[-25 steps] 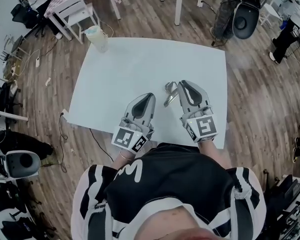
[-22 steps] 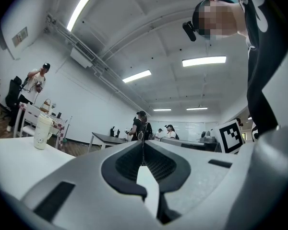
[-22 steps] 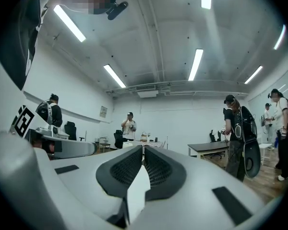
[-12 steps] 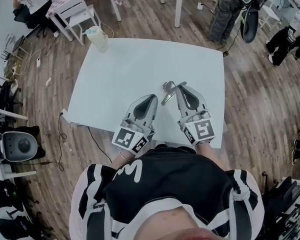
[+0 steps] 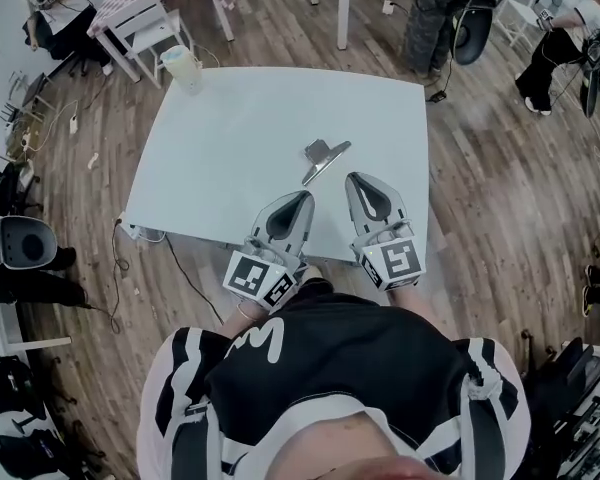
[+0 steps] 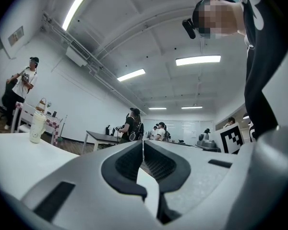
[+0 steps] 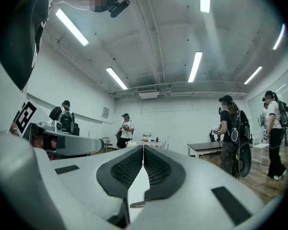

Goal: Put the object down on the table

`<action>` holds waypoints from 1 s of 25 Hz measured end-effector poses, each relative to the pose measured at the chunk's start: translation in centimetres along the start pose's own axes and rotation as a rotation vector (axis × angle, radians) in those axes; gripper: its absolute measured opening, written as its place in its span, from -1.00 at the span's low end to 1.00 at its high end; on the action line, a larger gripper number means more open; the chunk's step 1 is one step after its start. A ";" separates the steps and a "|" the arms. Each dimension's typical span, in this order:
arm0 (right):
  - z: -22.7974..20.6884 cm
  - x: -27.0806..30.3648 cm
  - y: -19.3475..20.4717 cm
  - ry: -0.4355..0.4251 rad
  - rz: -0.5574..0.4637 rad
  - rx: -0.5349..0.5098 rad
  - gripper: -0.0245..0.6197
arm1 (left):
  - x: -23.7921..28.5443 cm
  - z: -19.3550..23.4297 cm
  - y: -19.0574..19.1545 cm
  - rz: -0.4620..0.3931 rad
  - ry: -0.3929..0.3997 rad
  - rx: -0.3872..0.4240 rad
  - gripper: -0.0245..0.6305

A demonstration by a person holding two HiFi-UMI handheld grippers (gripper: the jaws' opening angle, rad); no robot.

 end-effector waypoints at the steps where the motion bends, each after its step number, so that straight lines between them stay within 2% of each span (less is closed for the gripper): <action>1: 0.0 -0.9 -0.2 0.003 -0.005 -0.001 -0.86 | -0.2 -0.9 -0.1 0.001 0.006 0.001 -0.89; 9: 1.5 -10.0 -0.7 0.010 0.000 -0.003 -0.86 | -2.9 -9.3 -0.8 0.006 0.031 -0.002 -0.89; 16: 2.7 -16.3 -0.9 -0.012 0.012 0.011 -0.86 | -4.9 -15.6 -1.3 -0.006 0.004 -0.047 -0.89; 21: 4.2 -17.4 -1.6 -0.039 -0.007 0.008 -0.86 | -6.1 -17.1 -2.1 -0.004 0.015 -0.029 -0.89; 25: 5.7 -17.4 -1.4 -0.065 -0.004 0.014 -0.86 | -7.0 -17.0 -1.9 0.008 0.011 -0.062 -0.89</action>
Point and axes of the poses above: the fingertips, and each gripper's own axes: x forward along the fingers, z to its left, y out of its underside, the point moved 2 cm from there along -x, backward along the fingers, and after that the axes turned 14 degrees about x, right-handed, at the moved point
